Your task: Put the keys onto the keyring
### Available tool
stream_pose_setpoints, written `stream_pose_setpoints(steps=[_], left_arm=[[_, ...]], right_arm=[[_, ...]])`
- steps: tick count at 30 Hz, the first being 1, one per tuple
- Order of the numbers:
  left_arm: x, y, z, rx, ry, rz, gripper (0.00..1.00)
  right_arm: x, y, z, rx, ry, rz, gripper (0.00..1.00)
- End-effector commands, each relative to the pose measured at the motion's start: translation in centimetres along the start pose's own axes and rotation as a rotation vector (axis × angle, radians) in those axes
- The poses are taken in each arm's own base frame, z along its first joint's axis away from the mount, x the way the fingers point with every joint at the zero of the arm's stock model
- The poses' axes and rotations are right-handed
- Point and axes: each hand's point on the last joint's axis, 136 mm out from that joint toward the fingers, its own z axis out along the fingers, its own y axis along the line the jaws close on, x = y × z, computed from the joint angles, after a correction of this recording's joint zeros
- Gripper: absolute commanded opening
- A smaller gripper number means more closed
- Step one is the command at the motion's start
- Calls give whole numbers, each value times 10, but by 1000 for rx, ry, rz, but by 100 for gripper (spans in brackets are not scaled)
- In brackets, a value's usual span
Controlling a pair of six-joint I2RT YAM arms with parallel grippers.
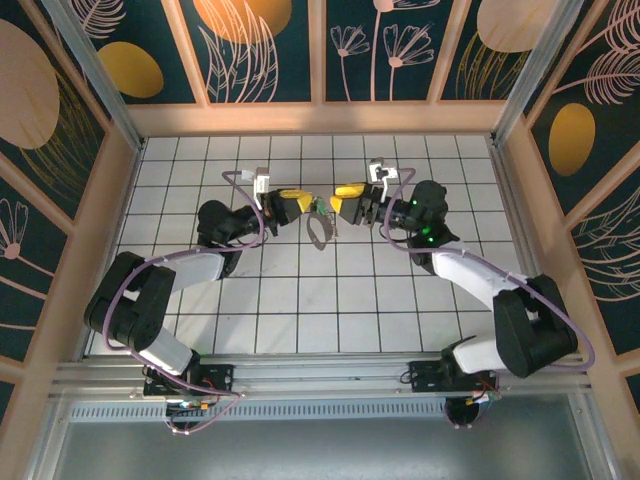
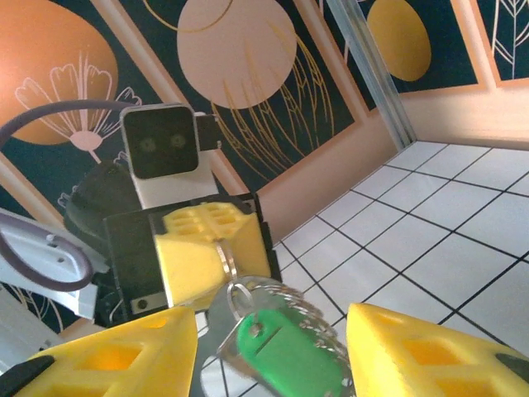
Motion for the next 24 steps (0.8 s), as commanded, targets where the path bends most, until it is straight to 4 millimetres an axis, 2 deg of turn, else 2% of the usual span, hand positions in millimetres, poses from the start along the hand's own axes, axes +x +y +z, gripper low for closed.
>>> stream_pose_setpoints(steps=[1,15,24], left_arm=[[-8,-4,3,20,-47,3,0],[-2,3,7,21,-47,-39,0],[-1,4,9,26,-44,-46,0]], right_arm=[[-23,13,8,-61,-67,-28,52],[-8,16,27,-116,-39,0,51],[-2,21,34,-146,-13,7,40]])
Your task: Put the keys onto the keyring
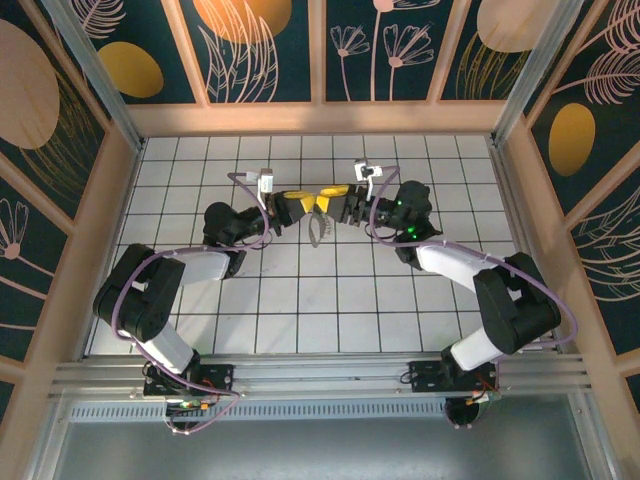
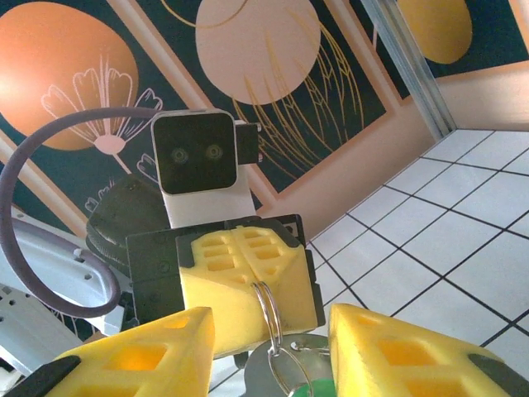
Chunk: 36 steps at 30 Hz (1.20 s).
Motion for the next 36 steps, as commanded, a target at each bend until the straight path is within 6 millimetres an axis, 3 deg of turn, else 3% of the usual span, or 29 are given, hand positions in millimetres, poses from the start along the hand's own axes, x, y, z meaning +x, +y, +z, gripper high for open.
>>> stream_pose_setpoints(steps=[1,8,12,15,21,26,36], left_arm=[[-12,-10,5,41,-37,38,0],[-13,-10,5,38,-42,37,0],[-13,-9,5,35,-44,36,0],[-13,-9,5,34,-42,35,0],[-14,-12,7,45,-38,45,0],[-17,-9,10,-2,1,101,25],[-21,4,16,-98,127,214,35]], right_arm=[[-13,19,8,-73,-16,-56,37],[-7,18,9,-76,-2,-49,10],[-6,17,7,-67,-3,-49,7],[-4,16,6,-65,-1,-51,0],[-5,13,5,-56,-2,-57,0],[-8,5,1,-35,12,-64,0],[-14,-8,-7,-17,65,-80,0]])
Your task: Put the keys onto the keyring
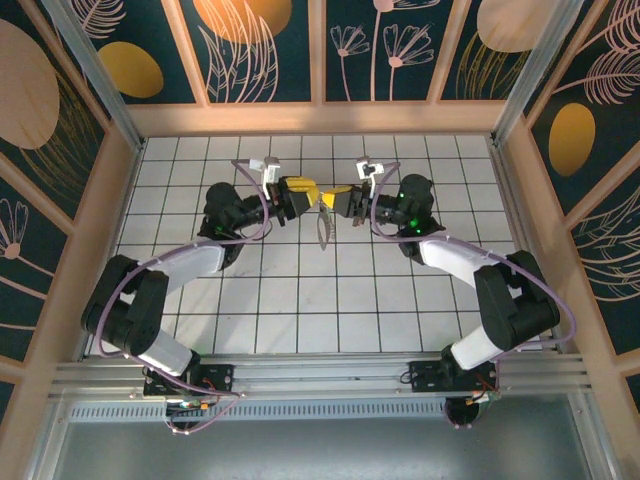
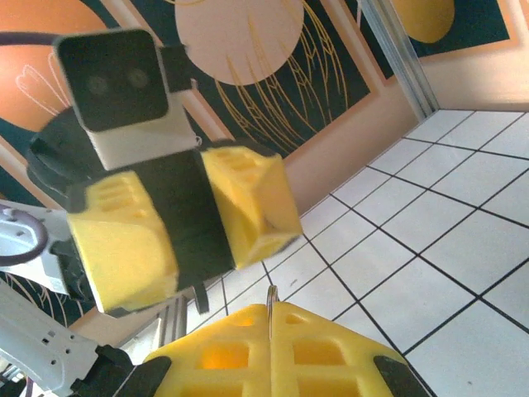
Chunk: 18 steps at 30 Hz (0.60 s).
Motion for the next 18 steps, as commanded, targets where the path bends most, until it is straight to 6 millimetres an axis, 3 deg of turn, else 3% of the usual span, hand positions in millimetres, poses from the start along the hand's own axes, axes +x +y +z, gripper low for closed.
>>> stream_pose_setpoints(steps=[1,10,12,18], left_arm=[[3,4,2,-13,67,55,36],[6,26,-3,-14,170,61,39],[-4,25,-2,6,178,84,41],[9,29,3,68,281,64,42]], right_arm=[[-15,9,1,-46,19,-74,0],[-17,0,4,-78,134,-101,0],[-18,-2,3,-92,156,-99,0],[-16,-7,5,-125,207,-92,0]])
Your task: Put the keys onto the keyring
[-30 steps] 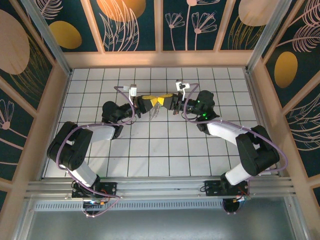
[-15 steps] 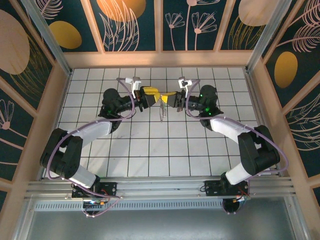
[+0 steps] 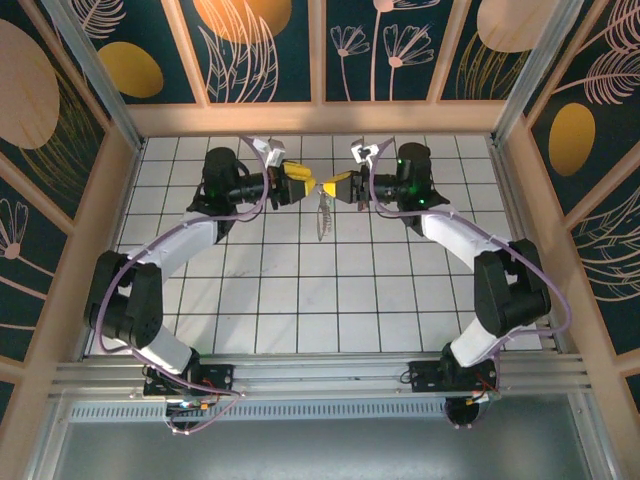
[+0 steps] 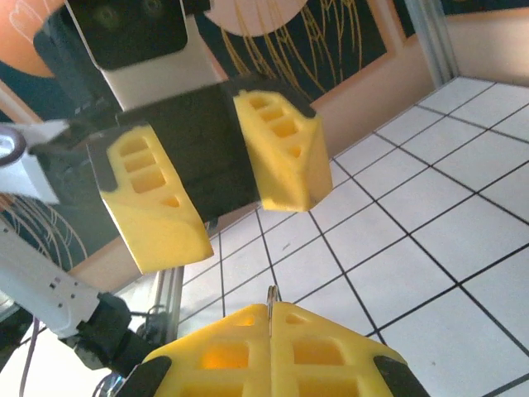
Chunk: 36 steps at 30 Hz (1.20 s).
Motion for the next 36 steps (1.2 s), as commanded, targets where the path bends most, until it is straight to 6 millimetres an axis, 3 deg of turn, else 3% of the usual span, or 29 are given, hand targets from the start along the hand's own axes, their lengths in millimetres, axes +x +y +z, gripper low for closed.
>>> stream_pose_setpoints(steps=[1,19,36], left_arm=[[19,-3,5,80,89,-15,41],[31,-8,7,171,125,-38,43],[28,-9,9,199,105,-47,30]], right_arm=[[-2,8,1,-67,40,-41,0],[1,-2,8,-81,61,-22,0],[6,-2,12,-91,73,-17,0]])
